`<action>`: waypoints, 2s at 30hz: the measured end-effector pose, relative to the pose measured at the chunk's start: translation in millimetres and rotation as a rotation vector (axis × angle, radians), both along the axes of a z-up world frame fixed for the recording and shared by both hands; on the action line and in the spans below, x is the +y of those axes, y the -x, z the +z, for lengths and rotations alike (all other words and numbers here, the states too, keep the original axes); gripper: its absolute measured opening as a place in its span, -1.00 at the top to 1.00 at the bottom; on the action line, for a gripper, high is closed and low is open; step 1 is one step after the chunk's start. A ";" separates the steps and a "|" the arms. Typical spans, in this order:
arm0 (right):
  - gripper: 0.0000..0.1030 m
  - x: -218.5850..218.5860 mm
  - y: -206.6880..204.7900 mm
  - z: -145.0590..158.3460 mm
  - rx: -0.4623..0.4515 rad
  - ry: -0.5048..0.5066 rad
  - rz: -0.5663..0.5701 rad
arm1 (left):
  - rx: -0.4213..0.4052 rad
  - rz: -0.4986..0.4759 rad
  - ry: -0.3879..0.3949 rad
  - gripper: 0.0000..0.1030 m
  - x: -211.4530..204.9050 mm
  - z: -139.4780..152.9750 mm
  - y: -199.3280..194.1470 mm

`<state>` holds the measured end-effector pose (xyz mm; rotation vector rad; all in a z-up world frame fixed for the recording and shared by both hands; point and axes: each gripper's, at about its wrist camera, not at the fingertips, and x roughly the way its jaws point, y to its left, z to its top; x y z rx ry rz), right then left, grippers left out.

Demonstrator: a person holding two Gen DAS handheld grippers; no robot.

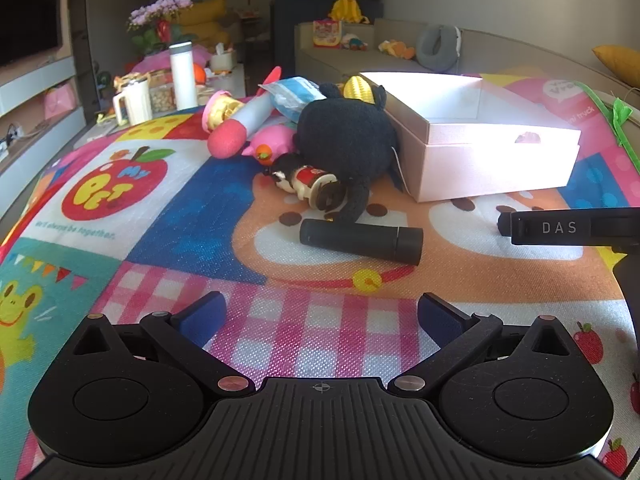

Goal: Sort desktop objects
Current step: 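Grasp the black cylinder on the mat with the right gripper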

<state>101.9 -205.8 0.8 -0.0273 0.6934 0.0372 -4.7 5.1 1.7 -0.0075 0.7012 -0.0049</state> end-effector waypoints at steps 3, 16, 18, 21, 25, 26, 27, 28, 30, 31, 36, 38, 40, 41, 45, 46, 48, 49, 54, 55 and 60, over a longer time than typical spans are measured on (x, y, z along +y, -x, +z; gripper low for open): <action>-1.00 0.1 -0.1 0.0 0.000 0.000 0.000 | 0.001 -0.001 -0.001 -1.00 -1.1 -0.1 -0.8; -1.00 -5.9 9.5 4.5 0.053 -0.007 0.094 | 0.026 -0.022 -0.002 -1.00 -3.3 0.3 -5.9; -1.00 -7.0 11.9 4.4 0.057 -0.003 0.112 | 0.029 -0.026 -0.001 -1.00 -2.5 0.4 -6.9; -1.00 -8.9 9.6 5.3 0.079 -0.009 0.115 | 0.029 -0.026 -0.003 -1.00 -2.2 0.4 -7.2; -1.00 -5.9 10.6 5.0 0.087 0.001 0.098 | 0.029 -0.027 -0.001 -1.00 -2.6 0.6 -7.3; -1.00 -5.7 10.8 5.0 0.087 0.003 0.099 | 0.029 -0.028 -0.001 -1.00 -2.7 0.6 -7.4; -1.00 -6.0 10.9 5.2 0.087 0.002 0.099 | 0.030 -0.028 0.000 -1.00 -2.8 0.7 -7.6; -1.00 -6.2 11.3 5.3 0.085 0.002 0.099 | 0.030 -0.030 0.000 -1.00 -2.7 1.0 -7.8; -1.00 -6.5 12.5 5.4 0.082 0.001 0.102 | 0.031 -0.041 0.008 -1.00 -0.9 1.8 -7.8; -1.00 -6.4 13.7 6.0 0.082 -0.001 0.111 | 0.030 -0.058 0.015 -1.00 1.8 2.6 -7.1; -1.00 11.0 31.0 10.9 0.083 -0.046 0.274 | -0.006 -0.031 0.031 -1.00 33.8 14.0 -6.4; -1.00 28.0 38.9 14.1 0.057 -0.048 0.342 | -0.039 0.037 0.027 -1.00 52.5 21.3 -8.2; -1.00 45.7 40.7 17.5 0.033 -0.034 0.388 | -0.064 0.100 0.037 -1.00 71.3 29.0 -10.5; -0.98 54.4 39.8 19.2 0.022 -0.023 0.404 | -0.070 0.118 0.040 -1.00 77.6 30.7 -11.5; -0.89 80.1 28.0 24.2 0.026 0.013 0.471 | -0.085 0.145 0.042 -1.00 93.9 34.5 -12.8; -0.88 84.1 24.8 24.8 0.016 0.040 0.461 | -0.090 0.141 0.042 -1.00 95.4 34.7 -11.3; -0.87 87.3 21.2 26.5 -0.027 0.090 0.402 | -0.100 0.135 0.040 -1.00 97.5 34.6 -8.8; -0.86 86.8 19.2 28.0 -0.057 0.116 0.350 | -0.105 0.135 0.035 -1.00 98.3 34.1 -7.4; -0.85 82.7 24.9 35.7 -0.053 0.001 0.358 | -0.108 0.154 0.041 -1.00 105.5 30.3 -8.5; -0.85 87.5 26.4 33.9 -0.031 -0.012 0.366 | -0.108 0.162 0.045 -1.00 107.0 29.5 -9.2; -0.89 117.4 27.1 18.5 0.067 -0.082 0.284 | -0.121 0.207 0.061 -1.00 113.8 26.8 -11.4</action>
